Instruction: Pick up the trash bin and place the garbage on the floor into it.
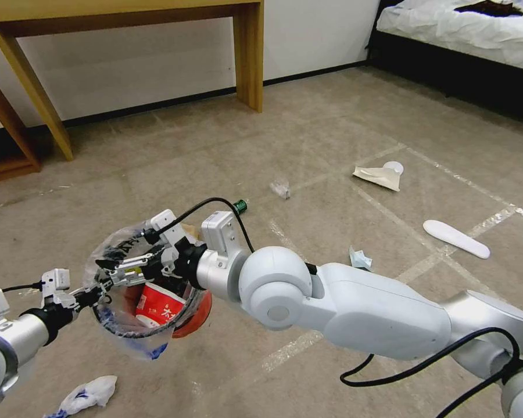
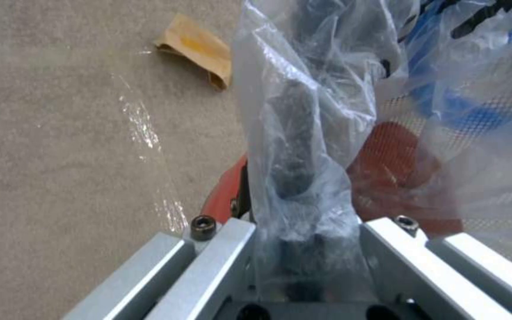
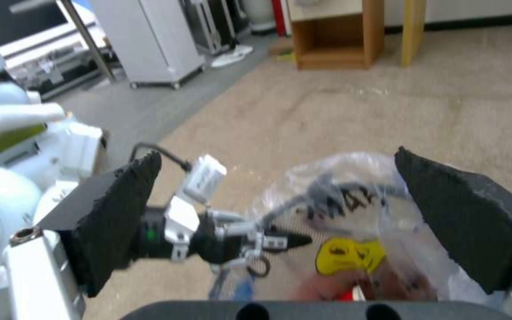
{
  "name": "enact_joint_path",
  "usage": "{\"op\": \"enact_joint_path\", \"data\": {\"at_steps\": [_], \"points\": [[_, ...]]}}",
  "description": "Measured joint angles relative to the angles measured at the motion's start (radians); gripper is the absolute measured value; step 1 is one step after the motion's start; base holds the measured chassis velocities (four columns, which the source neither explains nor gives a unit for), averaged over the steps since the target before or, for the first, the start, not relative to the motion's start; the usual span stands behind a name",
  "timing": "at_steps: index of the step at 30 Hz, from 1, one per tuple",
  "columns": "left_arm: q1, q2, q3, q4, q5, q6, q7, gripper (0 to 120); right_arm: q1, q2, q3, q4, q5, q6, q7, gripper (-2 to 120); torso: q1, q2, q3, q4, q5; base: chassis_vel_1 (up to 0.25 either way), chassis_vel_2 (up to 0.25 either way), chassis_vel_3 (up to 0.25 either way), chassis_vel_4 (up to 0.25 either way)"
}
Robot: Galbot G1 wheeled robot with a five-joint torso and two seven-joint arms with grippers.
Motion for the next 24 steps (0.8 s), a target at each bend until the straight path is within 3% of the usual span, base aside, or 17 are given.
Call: {"op": "enact_joint_path", "data": {"at_steps": [7, 13, 20, 22, 24], "points": [[0.002, -0.002, -0.006, 0.003, 0.004, 0.0, 0.001, 1, -0.013, -0.034, 0.112, 0.019, -0.001, 0.036, -0.027, 100, 0.0, 0.0, 0.0, 0.0001, 0.0, 0.0, 0.0, 0.0, 0.0], [0.004, -0.006, -0.023, 0.006, 0.028, 0.0, 0.002, 1, -0.083, -0.12, 0.28, 0.016, -0.019, 0.13, -0.093, 100, 0.0, 0.0, 0.0, 0.0001, 0.0001, 0.0, 0.0, 0.0, 0.0], [0.009, -0.034, -0.033, 0.016, 0.097, 0.0, 0.027, 1, -0.329, -0.236, 0.538, 0.017, -0.165, 0.285, -0.215, 100, 0.0, 0.0, 0.0, -0.0006, 0.0005, 0.0, 0.0, 0.0, 0.0], [0.009, -0.043, -0.033, 0.016, 0.105, 0.0, 0.029, 1, -0.385, -0.256, 0.59, 0.017, -0.229, 0.335, -0.229, 100, 0.0, 0.0, 0.0, -0.0002, 0.0003, 0.0, 0.0, 0.0, 0.0], [0.005, -0.065, -0.034, 0.014, 0.113, 0.0, 0.031, 1, -0.518, -0.274, 0.737, 0.025, -0.351, 0.4, -0.258, 100, 0.0, 0.0, 0.0, 0.0001, 0.0003, 0.0, 0.0, 0.0, 0.0]]}}
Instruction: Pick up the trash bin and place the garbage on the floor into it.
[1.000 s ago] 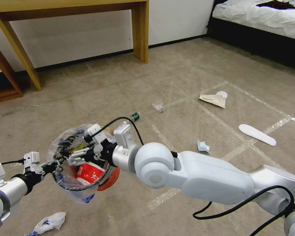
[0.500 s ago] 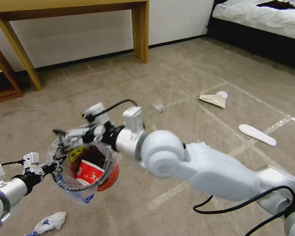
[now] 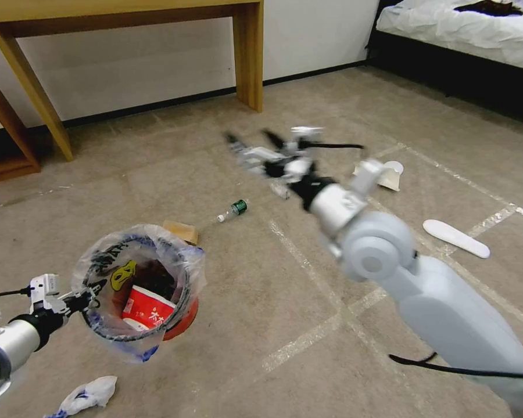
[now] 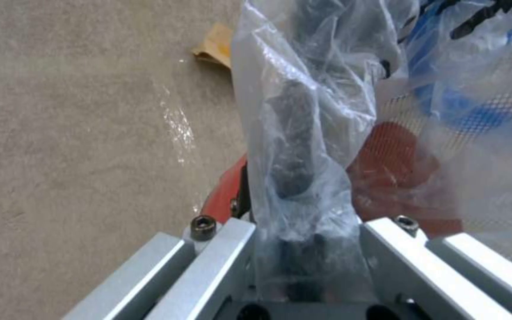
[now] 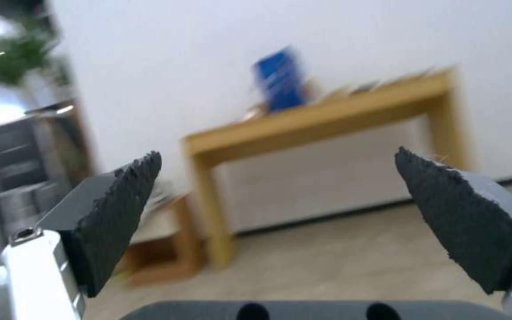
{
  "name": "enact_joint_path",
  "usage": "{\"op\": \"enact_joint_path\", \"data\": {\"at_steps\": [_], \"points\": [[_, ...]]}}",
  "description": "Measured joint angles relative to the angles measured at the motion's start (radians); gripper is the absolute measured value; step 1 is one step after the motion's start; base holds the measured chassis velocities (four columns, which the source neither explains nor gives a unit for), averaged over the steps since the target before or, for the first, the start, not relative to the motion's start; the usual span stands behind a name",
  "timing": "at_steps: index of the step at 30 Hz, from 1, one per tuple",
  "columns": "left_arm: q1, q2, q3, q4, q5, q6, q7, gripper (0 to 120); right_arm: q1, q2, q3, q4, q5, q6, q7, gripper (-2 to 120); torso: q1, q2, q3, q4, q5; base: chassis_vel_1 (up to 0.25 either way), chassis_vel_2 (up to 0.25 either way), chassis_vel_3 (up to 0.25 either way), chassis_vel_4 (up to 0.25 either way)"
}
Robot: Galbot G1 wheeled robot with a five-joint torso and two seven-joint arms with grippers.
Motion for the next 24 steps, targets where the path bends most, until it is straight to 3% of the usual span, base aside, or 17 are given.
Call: {"op": "enact_joint_path", "data": {"at_steps": [1, 2, 3, 5, 6, 11, 14, 17, 24], "points": [[0.0, 0.0, 0.0, 0.0, 0.0, 0.0, 0.0, 1, 0.0, 0.0, 0.0, 0.0, 0.0, 0.0, 0.0, 100, 0.0, 0.0, 0.0, 0.0, 0.0, 0.0, 0.0, 0.0, 0.0], [0.001, -0.01, -0.005, -0.004, 0.001, 0.0, 0.001, 1, -0.08, -0.001, 0.089, 0.018, -0.036, 0.012, -0.003, 100, 0.0, 0.0, 0.0, 0.0001, -0.0001, 0.0, 0.0, 0.0, 0.0], [0.001, -0.01, -0.005, -0.004, 0.001, 0.0, 0.001, 1, -0.08, -0.001, 0.089, 0.018, -0.036, 0.012, -0.003, 100, 0.0, 0.0, 0.0, 0.0001, -0.0001, 0.0, 0.0, 0.0, 0.0], [0.004, -0.027, -0.015, -0.013, 0.003, 0.0, 0.001, 1, -0.222, 0.015, 0.265, 0.048, -0.109, 0.029, -0.007, 100, 0.0, 0.0, 0.0, -0.0002, 0.0001, 0.0, 0.0, 0.0, 0.0], [0.004, -0.027, -0.015, -0.013, 0.003, 0.0, 0.001, 1, -0.222, 0.015, 0.265, 0.048, -0.109, 0.029, -0.007, 100, 0.0, 0.0, 0.0, -0.0002, 0.0001, 0.0, 0.0, 0.0, 0.0], [0.012, -0.065, -0.02, -0.028, 0.033, 0.0, 0.013, 1, -0.428, 0.101, 0.497, 0.096, -0.282, 0.08, -0.048, 100, 0.0, 0.0, 0.0, -0.0001, -0.0002, 0.0, 0.0, 0.0, 0.0], [0.014, -0.077, -0.021, -0.034, 0.039, 0.0, 0.015, 1, -0.481, 0.134, 0.541, 0.107, -0.327, 0.101, -0.061, 100, 0.0, 0.0, 0.0, 0.0002, -0.0001, 0.0, 0.0, 0.0, 0.0], [0.015, -0.107, -0.021, -0.045, 0.072, 0.0, 0.027, 1, -0.603, 0.257, 0.628, 0.12, -0.451, 0.183, -0.095, 100, 0.0, 0.0, 0.0, -0.0002, -0.0001, 0.0, 0.0, 0.0, 0.0], [0.013, -0.133, -0.02, -0.061, 0.08, 0.0, 0.029, 1, -0.712, 0.392, 0.637, 0.157, -0.548, 0.247, -0.13, 100, 0.0, 0.0, 0.0, -0.0001, -0.0004, 0.0, 0.0, 0.0, 0.0]]}}
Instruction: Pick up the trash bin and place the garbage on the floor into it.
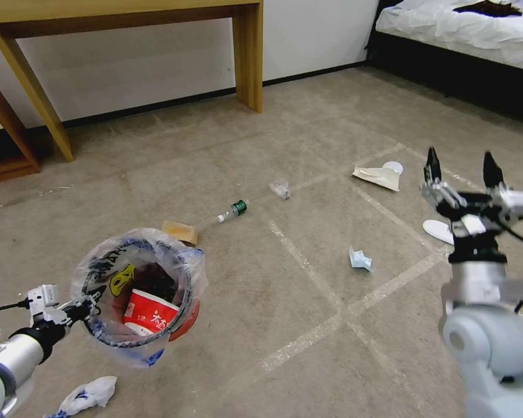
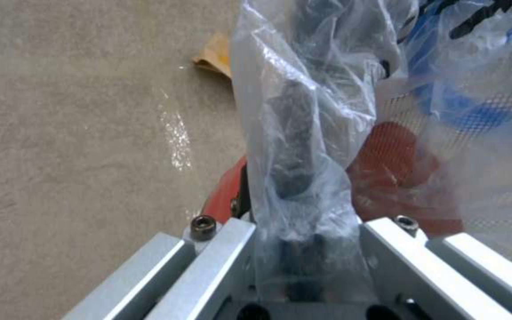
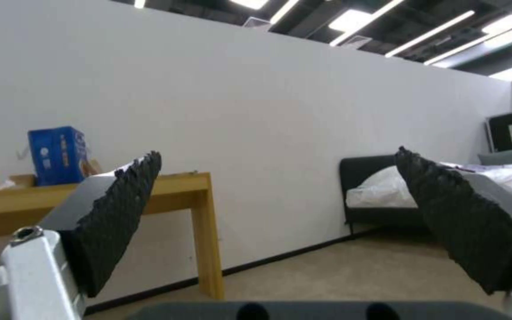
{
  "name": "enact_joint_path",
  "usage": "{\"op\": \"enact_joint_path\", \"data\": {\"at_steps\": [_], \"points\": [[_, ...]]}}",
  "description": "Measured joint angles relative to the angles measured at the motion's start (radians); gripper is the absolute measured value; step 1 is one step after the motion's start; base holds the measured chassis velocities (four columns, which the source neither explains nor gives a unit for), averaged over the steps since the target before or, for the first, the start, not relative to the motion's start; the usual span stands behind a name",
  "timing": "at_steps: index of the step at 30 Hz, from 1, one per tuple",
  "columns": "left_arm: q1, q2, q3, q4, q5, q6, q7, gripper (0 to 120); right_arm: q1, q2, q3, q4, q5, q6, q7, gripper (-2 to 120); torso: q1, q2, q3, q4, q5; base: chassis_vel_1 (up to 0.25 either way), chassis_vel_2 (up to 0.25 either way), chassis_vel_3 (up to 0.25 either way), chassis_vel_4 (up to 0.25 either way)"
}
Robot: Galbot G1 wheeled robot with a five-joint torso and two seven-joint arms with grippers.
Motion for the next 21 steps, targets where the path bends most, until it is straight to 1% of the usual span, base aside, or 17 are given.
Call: {"op": "enact_joint_path", "data": {"at_steps": [1, 2, 3, 4, 6, 9, 11, 15, 21], "points": [[0.0, -0.005, -0.001, -0.006, 0.0, 0.0, 0.0, 1, -0.014, 0.021, -0.005, 0.005, -0.017, 0.01, -0.005, 100, 0.0, 0.0, 0.0, 0.0, 0.0, 0.0, 0.0, 0.0, 0.0], [0.0, -0.005, -0.001, -0.006, 0.0, 0.0, 0.0, 1, -0.014, 0.021, -0.005, 0.005, -0.017, 0.01, -0.005, 100, 0.0, 0.0, 0.0, 0.0, 0.0, 0.0, 0.0, 0.0, 0.0], [0.001, -0.015, -0.003, -0.013, 0.001, 0.0, 0.0, 1, -0.024, 0.035, -0.01, 0.007, -0.036, 0.019, -0.013, 100, 0.0, 0.0, 0.0, 0.0001, 0.0, 0.0, 0.0, 0.0, 0.0], [0.001, -0.015, -0.003, -0.013, 0.001, 0.0, 0.0, 1, -0.024, 0.035, -0.01, 0.007, -0.036, 0.019, -0.013, 100, 0.0, 0.0, 0.0, 0.0001, 0.0, 0.0, 0.0, 0.0, 0.0], [0.004, -0.029, -0.004, -0.019, 0.002, 0.0, 0.001, 1, -0.029, 0.044, -0.022, 0.007, -0.048, 0.022, -0.017, 100, 0.0, 0.0, 0.0, 0.0001, -0.0001, 0.0, 0.0, 0.0, 0.0], [0.004, -0.03, -0.005, -0.02, 0.002, 0.0, 0.003, 1, -0.03, 0.042, -0.032, 0.0, -0.053, 0.021, -0.018, 100, 0.0, 0.0, 0.0, 0.0002, -0.0002, 0.0, 0.0, 0.0, 0.0], [0.0, -0.033, -0.009, -0.021, 0.003, 0.0, 0.004, 1, -0.036, 0.041, -0.039, -0.015, -0.095, 0.025, -0.023, 100, 0.0, 0.0, 0.0, 0.0001, 0.0002, 0.0, 0.0, 0.0, 0.0], [0.002, -0.04, -0.01, -0.021, 0.007, 0.0, 0.005, 1, -0.042, 0.037, -0.043, -0.023, -0.105, 0.03, -0.025, 100, 0.0, 0.0, 0.0, -0.0001, -0.0001, 0.0, 0.0, 0.0, 0.0], [-0.001, -0.053, -0.009, -0.018, 0.016, 0.0, 0.002, 1, -0.029, 0.011, -0.032, -0.041, -0.103, 0.032, -0.022, 100, 0.0, 0.0, 0.0, 0.0, 0.0001, 0.0, 0.0, 0.0, 0.0]]}}
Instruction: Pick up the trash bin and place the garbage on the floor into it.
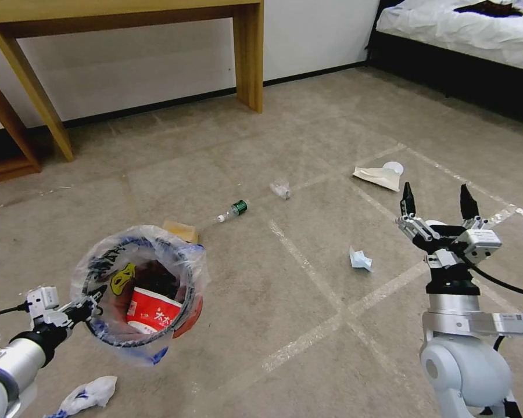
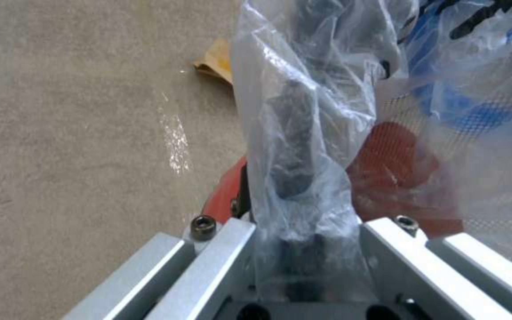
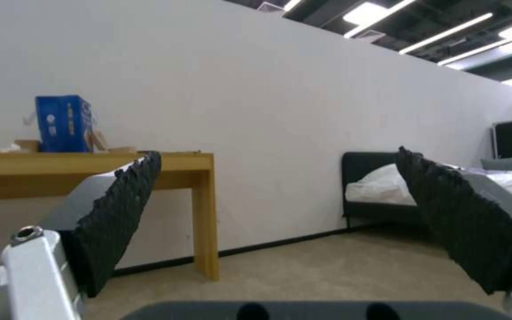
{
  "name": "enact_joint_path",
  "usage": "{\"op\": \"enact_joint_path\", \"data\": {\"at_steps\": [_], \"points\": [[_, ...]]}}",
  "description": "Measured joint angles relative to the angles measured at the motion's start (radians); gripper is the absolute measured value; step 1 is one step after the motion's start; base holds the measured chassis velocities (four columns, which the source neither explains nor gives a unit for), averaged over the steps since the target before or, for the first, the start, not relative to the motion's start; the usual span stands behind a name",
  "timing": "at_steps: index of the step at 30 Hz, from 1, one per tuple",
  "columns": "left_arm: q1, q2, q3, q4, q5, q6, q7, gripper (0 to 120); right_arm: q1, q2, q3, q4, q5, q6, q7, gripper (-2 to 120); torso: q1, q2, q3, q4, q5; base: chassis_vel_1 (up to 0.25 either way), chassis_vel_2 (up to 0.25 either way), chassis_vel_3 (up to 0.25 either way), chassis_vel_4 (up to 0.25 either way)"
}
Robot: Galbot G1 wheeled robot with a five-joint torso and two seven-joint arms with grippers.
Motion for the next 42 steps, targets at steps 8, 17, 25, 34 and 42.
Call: {"op": "enact_joint_path", "data": {"at_steps": [8, 17, 25, 34, 42], "points": [[-0.014, 0.001, 0.0, 0.028, -0.008, 0.0, 0.0, 1, 0.018, -0.015, -0.026, -0.032, 0.001, -0.034, -0.003, 100, 0.0, 0.0, 0.0, -0.0001, -0.0001, 0.0, 0.0, 0.0, 0.0], [-0.022, -0.011, -0.013, 0.041, -0.006, 0.0, 0.0, 1, -0.005, -0.002, -0.027, -0.039, -0.043, -0.015, 0.002, 100, 0.0, 0.0, 0.0, -0.0003, 0.0001, 0.0, 0.0, 0.0, 0.0], [-0.028, -0.021, -0.015, 0.046, -0.005, 0.0, 0.001, 1, -0.031, -0.001, 0.0, -0.007, -0.077, -0.04, 0.012, 100, 0.0, 0.0, 0.0, 0.0001, 0.0, 0.0, 0.0, 0.0, 0.0], [-0.023, 0.007, -0.024, 0.049, -0.019, 0.0, 0.003, 1, -0.044, -0.001, 0.013, 0.001, -0.088, -0.038, 0.007, 100, 0.0, 0.0, 0.0, 0.0, -0.0001, 0.0, 0.0, 0.0, 0.0], [-0.006, 0.023, -0.038, 0.038, -0.032, 0.0, 0.0, 1, -0.044, -0.001, 0.017, 0.005, -0.086, -0.04, 0.005, 100, 0.0, 0.0, 0.0, -0.0001, 0.0, -0.05, 0.06, 0.063, -0.06]]}}
